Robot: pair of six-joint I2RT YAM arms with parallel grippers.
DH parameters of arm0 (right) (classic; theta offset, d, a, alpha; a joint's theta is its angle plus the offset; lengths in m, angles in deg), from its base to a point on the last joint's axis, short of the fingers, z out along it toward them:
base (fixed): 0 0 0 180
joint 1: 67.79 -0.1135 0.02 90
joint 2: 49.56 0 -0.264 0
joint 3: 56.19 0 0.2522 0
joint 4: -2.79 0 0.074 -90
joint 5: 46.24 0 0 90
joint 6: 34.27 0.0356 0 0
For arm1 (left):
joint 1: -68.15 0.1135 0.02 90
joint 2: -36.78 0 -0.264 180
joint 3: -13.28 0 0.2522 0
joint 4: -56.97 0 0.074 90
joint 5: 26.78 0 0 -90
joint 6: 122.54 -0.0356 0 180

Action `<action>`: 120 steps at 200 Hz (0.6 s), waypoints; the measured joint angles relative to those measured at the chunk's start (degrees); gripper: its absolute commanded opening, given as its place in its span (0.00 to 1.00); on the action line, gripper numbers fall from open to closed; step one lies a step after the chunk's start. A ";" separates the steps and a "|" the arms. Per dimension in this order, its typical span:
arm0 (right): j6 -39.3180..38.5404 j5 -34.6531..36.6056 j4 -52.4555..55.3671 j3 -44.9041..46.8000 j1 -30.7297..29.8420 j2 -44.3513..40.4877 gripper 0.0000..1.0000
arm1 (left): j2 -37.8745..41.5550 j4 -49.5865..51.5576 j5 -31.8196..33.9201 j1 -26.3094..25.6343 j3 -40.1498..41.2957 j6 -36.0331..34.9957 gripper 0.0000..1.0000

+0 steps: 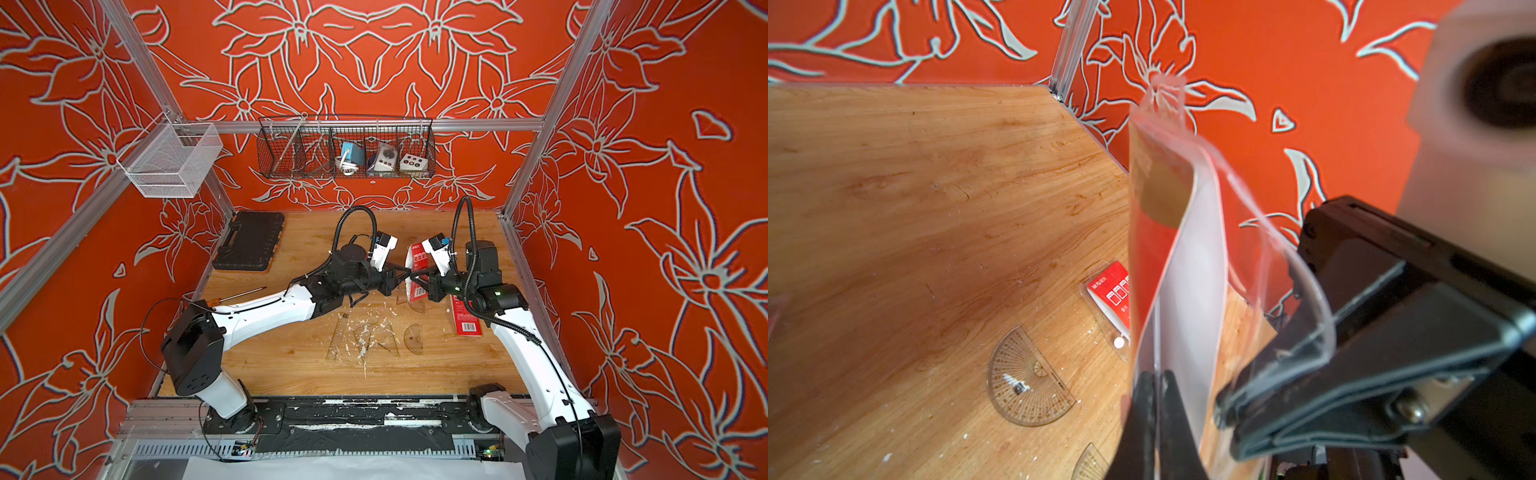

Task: Open the ruler set and take out the ruler
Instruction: Take out the ruler from the ruler set bag.

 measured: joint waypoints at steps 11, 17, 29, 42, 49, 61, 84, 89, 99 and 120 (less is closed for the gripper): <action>0.00 0.00 0.00 0.00 0.00 0.00 0.00 | 0.00 0.13 0.04 0.00 0.00 -0.02 0.00; 0.00 0.00 0.00 0.00 0.00 0.00 0.00 | 0.00 0.15 0.09 0.00 0.00 -0.02 0.00; -0.02 0.00 0.00 0.00 0.07 0.00 0.00 | 0.00 0.17 0.37 0.00 0.00 -0.07 0.00; -0.02 0.02 0.00 0.04 0.09 0.00 0.00 | 0.00 0.39 0.72 0.00 -0.04 -0.24 0.00; -0.02 0.02 -0.04 0.11 0.09 0.00 0.00 | 0.00 0.50 1.05 0.00 -0.13 -0.35 0.00; -0.02 0.04 -0.15 0.33 0.09 0.00 0.00 | 0.00 0.87 1.60 0.00 -0.39 -0.70 0.00; 0.00 0.07 -0.46 0.76 0.11 0.00 0.00 | 0.07 1.18 2.69 0.00 -0.90 -1.38 0.00; 0.00 0.07 -0.61 0.92 0.11 0.00 0.00 | 0.11 1.31 2.86 0.00 -0.98 -1.55 0.00; 0.04 0.07 -0.92 1.36 0.15 0.00 0.00 | 0.28 1.81 3.28 0.00 -1.09 -1.88 0.00; 0.46 0.07 -1.64 2.34 0.44 0.00 0.00 | 0.81 3.19 3.89 0.00 -1.18 -2.67 0.00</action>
